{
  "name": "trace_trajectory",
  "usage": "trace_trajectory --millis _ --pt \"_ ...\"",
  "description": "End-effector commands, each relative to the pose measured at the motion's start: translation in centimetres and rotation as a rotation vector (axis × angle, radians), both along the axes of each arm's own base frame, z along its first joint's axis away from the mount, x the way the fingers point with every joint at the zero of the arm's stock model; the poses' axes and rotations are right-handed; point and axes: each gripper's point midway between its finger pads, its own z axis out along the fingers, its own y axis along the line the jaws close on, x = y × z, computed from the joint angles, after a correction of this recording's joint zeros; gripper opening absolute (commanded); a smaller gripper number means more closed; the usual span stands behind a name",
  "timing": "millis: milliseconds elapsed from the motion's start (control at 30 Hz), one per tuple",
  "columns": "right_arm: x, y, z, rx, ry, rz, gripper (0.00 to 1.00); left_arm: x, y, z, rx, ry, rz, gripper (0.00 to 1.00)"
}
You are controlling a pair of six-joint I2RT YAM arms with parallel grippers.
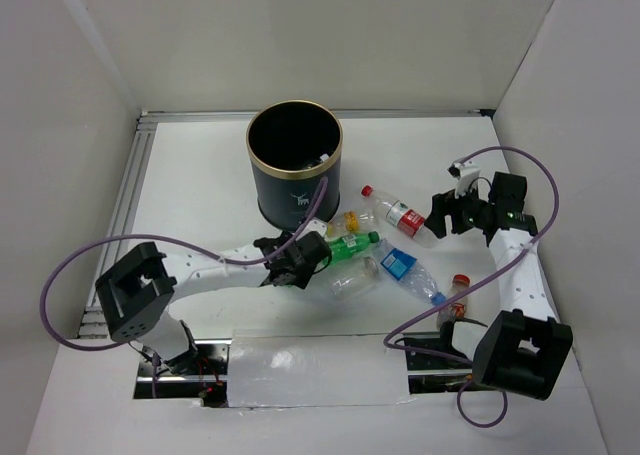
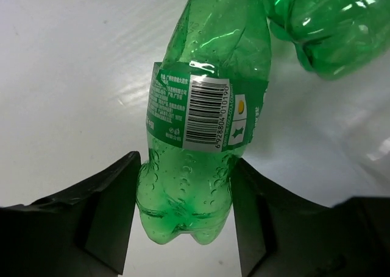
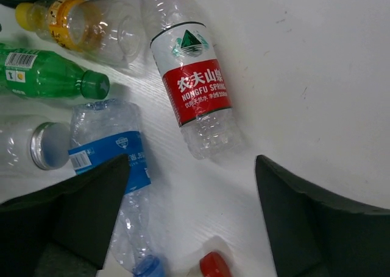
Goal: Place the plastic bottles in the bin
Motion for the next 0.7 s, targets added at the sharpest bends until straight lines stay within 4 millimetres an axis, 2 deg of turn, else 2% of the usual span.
trace_trajectory --millis 0,33,67,100,133,167,200,233,267,333,367,400,433,467,567,600,667 --pt "1.7 0.3 3.2 -0.021 -0.131 0.083 0.8 -1.7 -3.0 4.3 -0.117 -0.064 -0.1 0.22" --pt "2.0 0.4 3.6 -0.029 -0.159 0.102 0.54 -2.7 -4.2 6.0 -0.144 -0.077 -0.144 0.17" --pt "2.3 0.3 4.1 -0.036 -0.178 0.102 0.45 -3.0 -4.7 7.5 -0.171 -0.096 -0.169 0.16" --pt "2.7 0.4 4.0 -0.029 -0.181 0.11 0.42 -3.3 -5.4 9.2 -0.209 -0.117 -0.184 0.14" --pt "3.1 0.2 4.3 -0.033 -0.194 0.11 0.42 -3.1 -6.3 12.9 -0.294 -0.172 -0.203 0.14" --pt "3.5 0.1 3.5 -0.025 -0.173 0.109 0.47 -3.0 -6.7 14.9 -0.335 -0.201 -0.209 0.14" --pt "4.0 0.1 4.0 -0.021 -0.18 0.116 0.66 -2.5 -6.8 16.9 -0.363 -0.244 -0.203 0.14" --pt "4.4 0.3 3.7 -0.025 -0.174 0.133 0.73 -2.2 -7.0 18.9 -0.395 -0.278 -0.201 0.14" --pt "4.5 0.8 2.3 -0.003 -0.116 0.157 0.78 -1.1 -7.0 22.3 -0.462 -0.325 -0.173 0.14" --pt "5.1 1.1 2.0 0.003 -0.086 0.178 0.9 0.9 -6.6 25.9 -0.503 -0.426 -0.125 0.14" --pt "5.0 1.7 0.7 0.017 -0.035 0.2 0.92 2.8 -5.8 28.1 -0.535 -0.474 -0.066 0.16" --pt "5.1 2.0 0.4 0.023 -0.019 0.21 0.94 3.9 -5.4 29.8 -0.578 -0.515 -0.033 0.16" --pt "5.1 2.3 0.0 0.02 -0.005 0.217 0.97 5.0 -5.1 30.6 -0.582 -0.543 -0.014 0.16" --pt "5.1 3.2 -0.3 0.023 0.004 0.243 0.98 6.8 -3.9 32.3 -0.597 -0.59 0.032 0.16" --pt "4.9 4.2 -0.8 0.008 0.014 0.263 0.98 10.2 -2.7 33.6 -0.597 -0.657 0.117 0.16" --pt "5.3 4.6 -0.2 0.0 -0.016 0.274 0.99 11.7 -1.5 34.1 -0.589 -0.677 0.162 0.18" --pt "5.0 5.1 -0.7 -0.004 -0.008 0.269 0.99 14.0 -1.4 32.7 -0.562 -0.655 0.192 0.2"
